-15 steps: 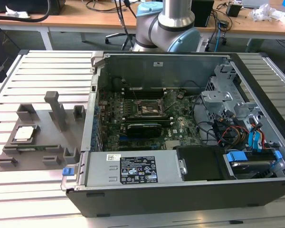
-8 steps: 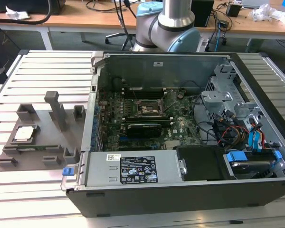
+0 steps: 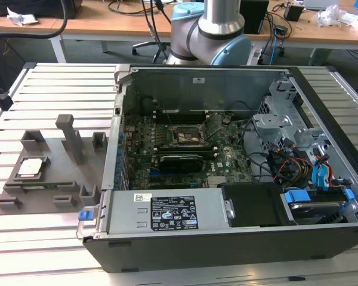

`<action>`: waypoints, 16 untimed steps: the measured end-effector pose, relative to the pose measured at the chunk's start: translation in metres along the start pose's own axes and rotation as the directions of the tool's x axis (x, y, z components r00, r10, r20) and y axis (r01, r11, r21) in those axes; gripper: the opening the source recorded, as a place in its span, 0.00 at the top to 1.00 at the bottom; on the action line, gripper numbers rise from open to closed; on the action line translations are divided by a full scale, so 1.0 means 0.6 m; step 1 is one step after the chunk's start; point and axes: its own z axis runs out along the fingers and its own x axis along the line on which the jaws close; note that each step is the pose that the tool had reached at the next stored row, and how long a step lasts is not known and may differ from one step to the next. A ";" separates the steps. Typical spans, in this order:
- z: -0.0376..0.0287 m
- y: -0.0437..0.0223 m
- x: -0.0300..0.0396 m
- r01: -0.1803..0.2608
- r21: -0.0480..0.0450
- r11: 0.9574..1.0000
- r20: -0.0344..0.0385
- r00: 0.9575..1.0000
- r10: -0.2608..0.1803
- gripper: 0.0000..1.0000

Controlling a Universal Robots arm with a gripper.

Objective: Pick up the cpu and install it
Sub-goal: 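Pick up the cpu and move it towards the insertion slot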

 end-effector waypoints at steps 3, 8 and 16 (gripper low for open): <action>0.007 0.000 0.000 0.000 0.000 1.000 0.000 1.000 0.000 0.28; 0.010 0.000 0.000 0.058 -0.001 0.998 -0.001 0.998 -0.058 0.28; 0.016 0.000 0.002 0.087 -0.002 0.996 -0.001 0.996 -0.087 0.28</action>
